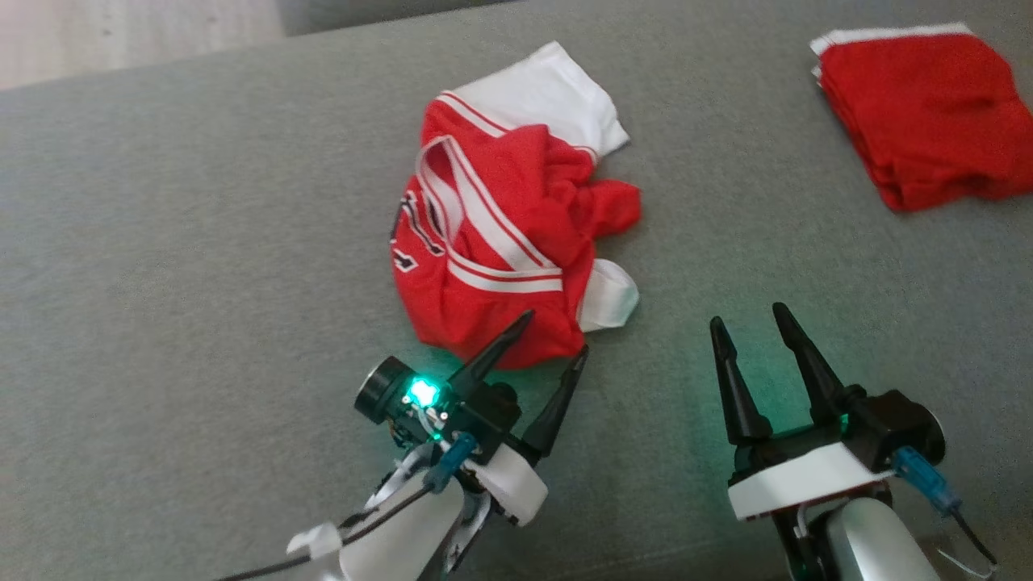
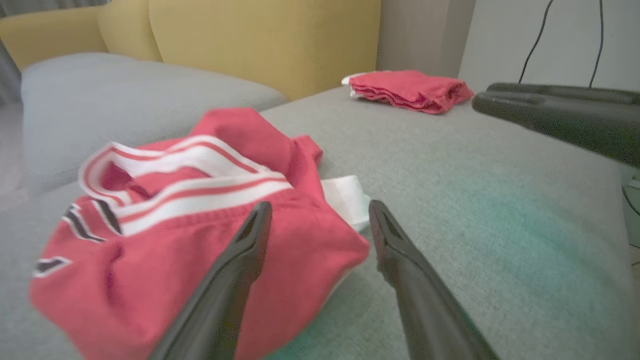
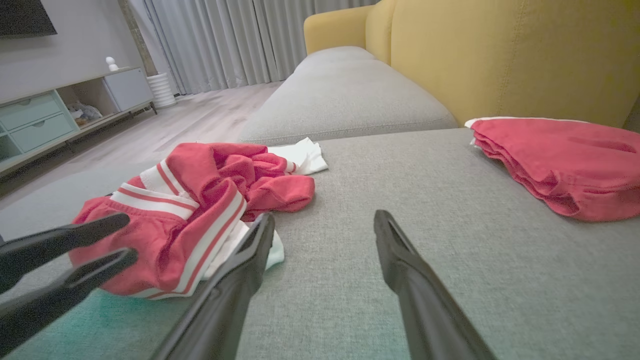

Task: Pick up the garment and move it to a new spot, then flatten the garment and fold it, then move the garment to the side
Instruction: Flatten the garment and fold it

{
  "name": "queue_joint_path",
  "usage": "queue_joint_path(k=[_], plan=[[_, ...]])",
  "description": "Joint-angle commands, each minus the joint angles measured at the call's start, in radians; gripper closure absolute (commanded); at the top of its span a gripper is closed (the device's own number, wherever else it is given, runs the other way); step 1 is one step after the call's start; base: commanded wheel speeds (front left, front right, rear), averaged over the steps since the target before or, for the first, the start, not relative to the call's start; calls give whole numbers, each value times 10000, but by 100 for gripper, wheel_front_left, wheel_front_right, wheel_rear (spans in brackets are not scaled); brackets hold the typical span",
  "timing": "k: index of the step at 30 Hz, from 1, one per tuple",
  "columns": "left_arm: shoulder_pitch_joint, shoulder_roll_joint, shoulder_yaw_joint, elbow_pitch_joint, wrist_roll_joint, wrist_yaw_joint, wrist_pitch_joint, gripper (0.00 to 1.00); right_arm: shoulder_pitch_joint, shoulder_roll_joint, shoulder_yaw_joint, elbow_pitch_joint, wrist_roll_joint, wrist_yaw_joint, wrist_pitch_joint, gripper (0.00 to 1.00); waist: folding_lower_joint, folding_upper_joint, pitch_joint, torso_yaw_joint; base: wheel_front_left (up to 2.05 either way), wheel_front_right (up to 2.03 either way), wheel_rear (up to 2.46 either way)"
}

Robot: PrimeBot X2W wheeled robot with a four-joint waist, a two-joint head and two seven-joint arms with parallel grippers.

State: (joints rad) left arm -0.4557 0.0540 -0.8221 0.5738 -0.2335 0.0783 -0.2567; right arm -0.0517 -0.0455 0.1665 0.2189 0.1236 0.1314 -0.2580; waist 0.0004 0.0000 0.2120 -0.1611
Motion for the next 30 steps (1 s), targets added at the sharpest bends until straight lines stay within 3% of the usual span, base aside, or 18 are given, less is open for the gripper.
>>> queue_joint_path(k=[1,7,10,11,12,13,15,18,23,30], plan=[[-414,-37,32,-116,-165,114,-25,0,-287,-47,284,-272,55,-7,-38,0,-4,0,370,-383,0,0,0],[-1311,-37,-807,911,-819,1425,59,0,-533,-47,360,-263,89,-7,-38,0,-4,0,574,-682,0,0,0],[-1517,-37,-1005,1100,-1200,1873,13,0,-536,-47,325,-278,92,-7,-38,0,-4,0,573,-719,0,0,0],[-1544,-37,-1051,1116,-1347,1945,-2,6,-523,-47,310,-278,90,-7,-38,0,-4,0,558,-716,0,0,0],[-1569,-37,-1107,1118,-1459,2003,-16,51,-504,-47,293,-276,86,-7,-38,0,-4,0,538,-704,0,0,0],[-1580,-37,-1160,1087,-1564,2035,-27,61,-479,-47,270,-272,82,-7,-38,0,-4,0,506,-686,0,0,0],[-1586,-37,-1201,847,-1724,2090,-41,100,-420,-47,221,-247,81,-7,-38,0,-4,0,420,-639,0,0,0],[-1625,-37,-1111,88,-1717,2046,-46,100,-424,-47,251,-211,103,-7,-38,0,-4,0,252,-608,0,0,0],[-2327,-37,-569,-1336,-1360,1512,-49,100,-450,-47,362,-202,223,-7,-38,0,-4,0,-129,-723,0,0,0],[-5470,-37,991,-2393,-1356,523,-50,100,-291,-47,387,-170,390,-7,-38,0,-4,0,-584,-920,0,0,0]])
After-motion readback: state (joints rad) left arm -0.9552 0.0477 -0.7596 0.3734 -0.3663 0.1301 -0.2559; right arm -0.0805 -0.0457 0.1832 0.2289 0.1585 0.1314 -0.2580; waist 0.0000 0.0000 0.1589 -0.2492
